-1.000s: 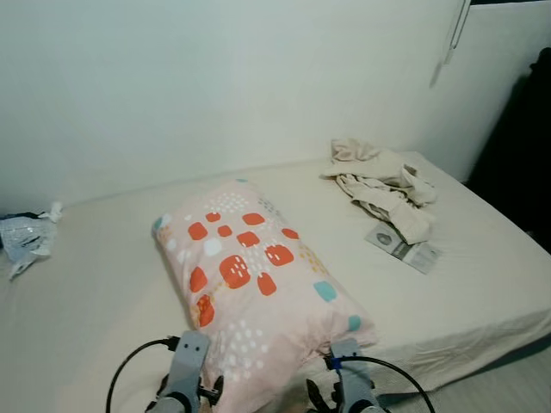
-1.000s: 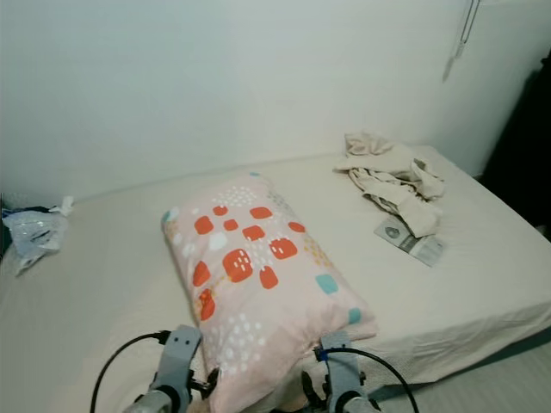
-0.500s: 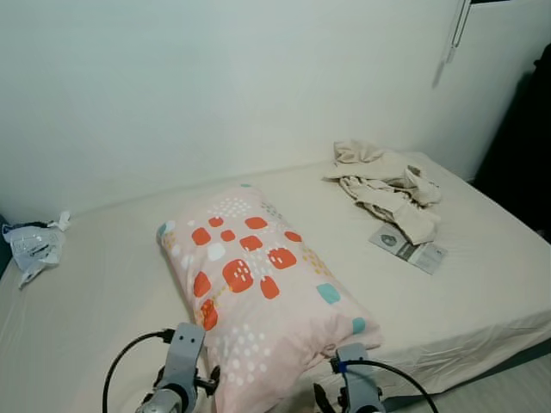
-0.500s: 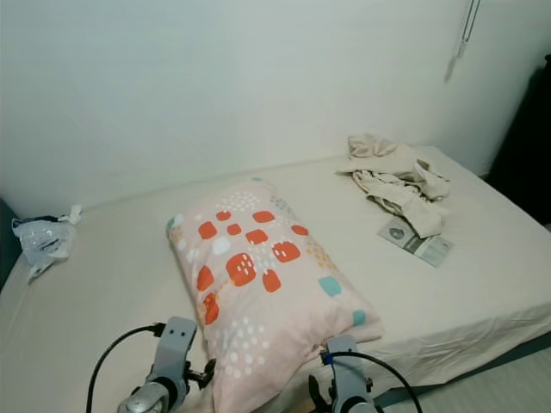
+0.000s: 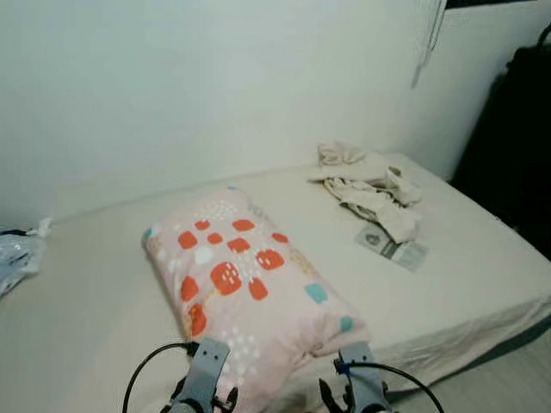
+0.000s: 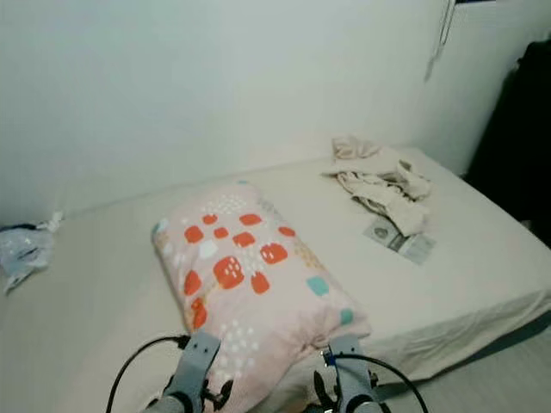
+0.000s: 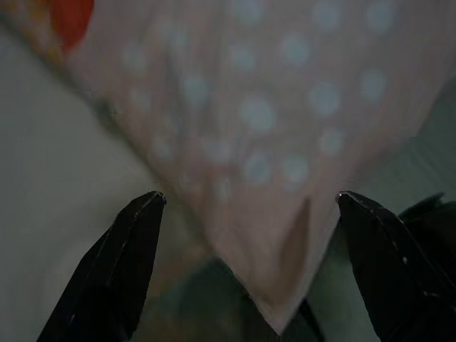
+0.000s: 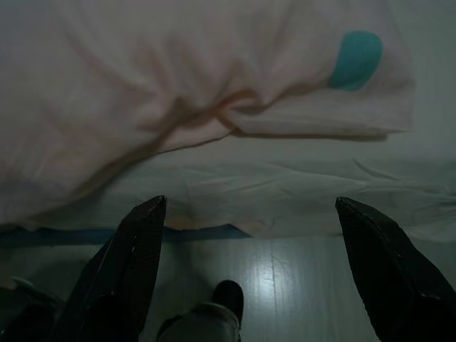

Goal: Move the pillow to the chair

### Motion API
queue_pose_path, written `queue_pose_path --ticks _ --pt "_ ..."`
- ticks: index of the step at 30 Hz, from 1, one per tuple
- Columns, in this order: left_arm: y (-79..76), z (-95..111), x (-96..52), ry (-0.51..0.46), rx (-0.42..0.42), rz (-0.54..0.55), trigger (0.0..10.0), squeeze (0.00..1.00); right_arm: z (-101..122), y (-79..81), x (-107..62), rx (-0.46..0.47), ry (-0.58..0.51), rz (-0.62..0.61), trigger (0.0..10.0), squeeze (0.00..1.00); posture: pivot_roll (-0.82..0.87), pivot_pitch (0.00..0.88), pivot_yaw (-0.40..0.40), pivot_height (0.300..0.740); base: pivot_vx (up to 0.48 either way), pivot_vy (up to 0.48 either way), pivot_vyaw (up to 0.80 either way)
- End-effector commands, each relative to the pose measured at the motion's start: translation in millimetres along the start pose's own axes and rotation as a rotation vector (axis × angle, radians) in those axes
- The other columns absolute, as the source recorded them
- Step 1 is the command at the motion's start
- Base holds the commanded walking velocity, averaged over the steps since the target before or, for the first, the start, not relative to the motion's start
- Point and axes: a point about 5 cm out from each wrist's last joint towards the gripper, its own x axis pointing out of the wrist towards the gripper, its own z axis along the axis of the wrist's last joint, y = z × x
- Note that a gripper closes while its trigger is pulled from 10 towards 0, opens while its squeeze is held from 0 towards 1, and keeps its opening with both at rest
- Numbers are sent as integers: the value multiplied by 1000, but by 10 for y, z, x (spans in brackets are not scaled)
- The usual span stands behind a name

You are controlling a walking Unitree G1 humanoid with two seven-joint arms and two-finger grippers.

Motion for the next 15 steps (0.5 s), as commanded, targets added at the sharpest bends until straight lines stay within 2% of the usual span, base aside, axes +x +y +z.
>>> queue_pose_path --ticks 1,3,4,5,7,10,11,12,13,15 --pt "108 -16 -36 -12 -4 34 10000 0 -8 86 11 15 4 22 10000 0 -65 6 -1 740 0 0 0" --pt "170 28 -38 -29 48 38 10000 0 20 148 36 6 4 54 10000 0 -56 14 0 740 0 0 0" --pt "170 28 -38 -29 48 38 10000 0 20 148 36 6 4 54 10000 0 -56 14 0 740 0 0 0" --pt "221 64 -44 -52 62 34 10000 0 43 184 54 13 3 64 10000 0 -44 66 1 740 0 0 0" --pt "358 109 -61 -70 54 82 10000 0 82 224 66 -26 -14 99 10000 0 -9 53 -8 740 0 0 0" --pt "462 190 -53 -100 44 145 10000 0 163 169 80 -77 -53 93 10000 0 -21 103 -9 740 0 0 0" --pt "462 190 -53 -100 44 145 10000 0 163 169 80 -77 -53 93 10000 0 -21 103 -9 740 0 0 0" --pt "495 219 -44 -112 -1 166 10000 0 243 122 82 -52 -107 50 10000 0 -40 82 -8 740 0 0 0" --pt "493 236 -33 -111 -13 162 10000 0 277 100 87 -18 -125 26 10000 0 -46 73 4 740 0 0 0" --pt "459 296 -1 -116 -12 146 10000 0 349 78 100 11 -161 10 10000 0 -50 66 25 740 0 0 0"
